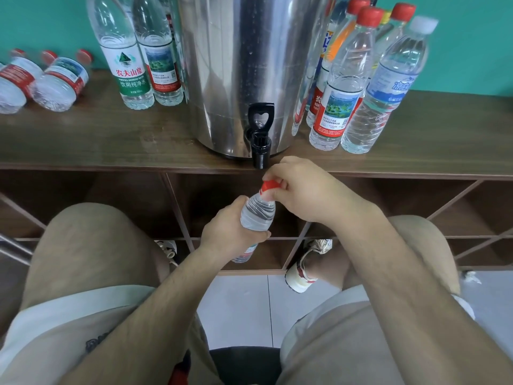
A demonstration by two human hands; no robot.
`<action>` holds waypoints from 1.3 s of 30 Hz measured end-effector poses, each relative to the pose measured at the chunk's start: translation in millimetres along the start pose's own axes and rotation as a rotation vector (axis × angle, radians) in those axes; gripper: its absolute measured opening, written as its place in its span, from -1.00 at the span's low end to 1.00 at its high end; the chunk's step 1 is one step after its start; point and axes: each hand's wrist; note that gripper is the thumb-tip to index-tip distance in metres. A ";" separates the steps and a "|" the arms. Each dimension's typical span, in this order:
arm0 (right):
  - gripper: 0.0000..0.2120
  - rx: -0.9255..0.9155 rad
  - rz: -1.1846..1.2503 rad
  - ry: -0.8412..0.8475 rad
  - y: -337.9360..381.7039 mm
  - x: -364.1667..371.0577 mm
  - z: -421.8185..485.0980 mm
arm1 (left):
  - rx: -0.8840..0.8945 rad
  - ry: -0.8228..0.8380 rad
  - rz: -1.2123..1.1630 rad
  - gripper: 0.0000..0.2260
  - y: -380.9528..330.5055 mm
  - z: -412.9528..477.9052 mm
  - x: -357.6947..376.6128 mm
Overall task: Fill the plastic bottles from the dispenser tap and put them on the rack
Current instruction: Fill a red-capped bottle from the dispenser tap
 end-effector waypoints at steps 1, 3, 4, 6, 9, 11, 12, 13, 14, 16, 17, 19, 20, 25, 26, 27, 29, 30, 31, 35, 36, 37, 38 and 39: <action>-0.72 0.029 -0.100 0.022 1.1 1.9 2.0 | 0.002 0.010 -0.006 -0.49 0.0 -1.3 -0.6; -0.59 0.002 -0.312 -0.008 1.0 4.7 0.8 | 0.030 0.043 -0.020 -0.49 -0.9 -3.5 -1.9; -0.55 -0.050 -0.418 -0.065 -0.9 5.7 -2.5 | 0.055 0.060 -0.028 -0.49 -1.9 -4.7 -2.0; -0.46 -0.168 -0.561 -0.184 -5.9 5.5 -12.3 | 0.105 0.090 -0.032 -0.50 -5.7 -7.0 -2.0; -0.39 -0.427 -0.614 -0.212 -13.7 -8.2 -24.5 | 0.151 0.156 -0.093 -0.47 -10.7 -10.8 -2.1; -0.46 -0.633 -0.627 -0.272 -17.8 -18.5 -28.8 | 0.177 0.202 -0.112 -0.48 -13.1 -13.9 -2.2; -0.48 -0.648 -0.608 -0.305 -17.3 -20.1 -30.5 | 0.185 0.206 -0.107 -0.48 -14.9 -15.7 -1.3; -0.47 -0.578 -0.575 -0.328 -14.8 -19.0 -32.9 | 0.187 0.189 -0.103 -0.50 -16.7 -18.0 -0.1; -0.44 -0.418 -0.529 -0.339 -9.7 -14.9 -35.0 | 0.183 0.154 -0.100 -0.51 -18.3 -20.3 1.3; -0.40 -0.131 -0.474 -0.310 -0.2 -4.5 -40.0 | 0.180 0.085 -0.088 -0.53 -20.2 -24.2 3.0; -0.40 -0.140 -0.516 -0.317 1.9 -3.0 -42.2 | 0.186 0.080 -0.092 -0.53 -20.2 -25.2 2.3; -0.47 -0.425 -0.612 -0.367 2.0 -12.5 -46.1 | 0.222 0.140 -0.129 -0.52 -20.3 -26.5 -2.4; -0.53 -0.598 -0.626 -0.366 0.8 -20.1 -48.0 | 0.248 0.186 -0.143 -0.52 -20.9 -28.2 -5.7; -0.50 -0.544 -0.637 -0.229 23.7 -37.0 -53.9 | 0.248 0.154 -0.172 -0.50 -29.7 -50.0 -8.5; -0.46 -0.375 -0.673 -0.243 34.3 -35.3 -53.3 | 0.222 0.094 -0.170 -0.49 -32.3 -55.1 -10.4; -0.46 -0.219 -0.683 -0.264 43.3 -33.6 -51.7 | 0.197 0.029 -0.162 -0.48 -35.6 -59.9 -14.4; -0.46 -0.026 -0.639 -0.327 64.4 -38.5 -48.6 | 0.169 -0.097 -0.156 -0.46 -43.9 -68.5 -30.1; -0.46 0.003 -0.621 -0.370 77.8 -45.3 -47.6 | 0.172 -0.147 -0.160 -0.46 -48.0 -72.5 -40.4; -0.46 -0.001 -0.606 -0.412 90.9 -52.4 -46.4 | 0.187 -0.189 -0.162 -0.47 -51.8 -75.9 -51.9; -0.41 -0.086 -0.480 -0.564 136.0 -79.3 -35.3 | 0.185 -0.342 -0.220 -0.57 -59.6 -80.9 -106.3; -0.42 -0.116 -0.374 -0.582 145.2 -83.3 -30.3 | 0.167 -0.372 -0.242 -0.58 -59.4 -78.5 -122.4; -0.47 -0.147 -0.241 -0.586 153.6 -85.6 -25.3 | 0.158 -0.399 -0.262 -0.56 -57.8 -74.8 -139.1; -0.53 -0.178 -0.101 -0.582 160.7 -85.3 -19.9 | 0.152 -0.424 -0.284 -0.53 -54.6 -70.0 -156.0; -0.60 -0.209 0.030 -0.577 166.5 -81.4 -12.6 | 0.138 -0.448 -0.304 -0.48 -50.5 -64.2 -173.1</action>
Point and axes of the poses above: each hand's wrist, its own z-axis towards the middle knuckle, its own x-axis out of the palm, y = z × x, and after that the axes turned 3 degrees about x, right-handed
